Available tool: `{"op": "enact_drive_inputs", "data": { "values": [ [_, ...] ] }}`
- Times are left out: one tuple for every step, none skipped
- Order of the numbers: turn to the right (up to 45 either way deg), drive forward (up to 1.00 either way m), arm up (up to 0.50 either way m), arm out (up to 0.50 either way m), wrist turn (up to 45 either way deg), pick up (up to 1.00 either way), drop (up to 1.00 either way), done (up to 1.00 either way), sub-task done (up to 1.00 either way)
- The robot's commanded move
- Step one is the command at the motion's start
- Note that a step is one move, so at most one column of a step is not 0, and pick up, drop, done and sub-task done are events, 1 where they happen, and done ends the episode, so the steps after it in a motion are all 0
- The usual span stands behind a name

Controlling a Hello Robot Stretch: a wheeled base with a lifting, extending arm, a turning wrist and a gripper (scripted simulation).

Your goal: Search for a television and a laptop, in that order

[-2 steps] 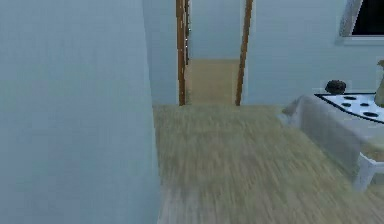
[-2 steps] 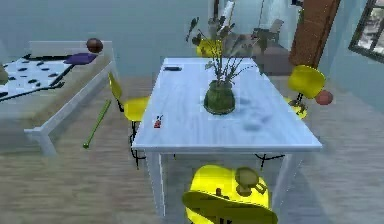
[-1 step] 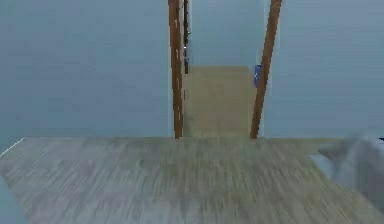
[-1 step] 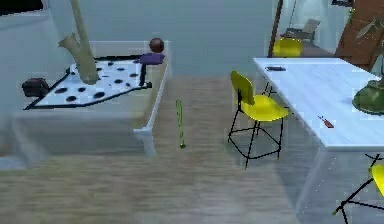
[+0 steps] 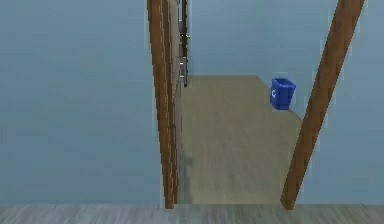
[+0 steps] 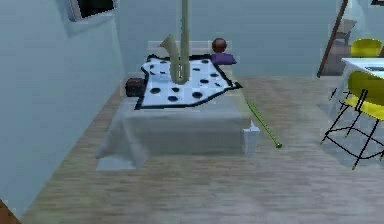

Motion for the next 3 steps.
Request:
{"op": "enact_drive_inputs", "data": {
  "values": [
    [3.0, 0.0, 0.0, 0.0, 0.0, 0.0, 0.0, 0.0, 0.0],
    [6.0, 0.0, 0.0, 0.0, 0.0, 0.0, 0.0, 0.0, 0.0],
    [0.0, 0.95, 0.0, 0.0, 0.0, 0.0, 0.0, 0.0, 0.0]
  ]
}}
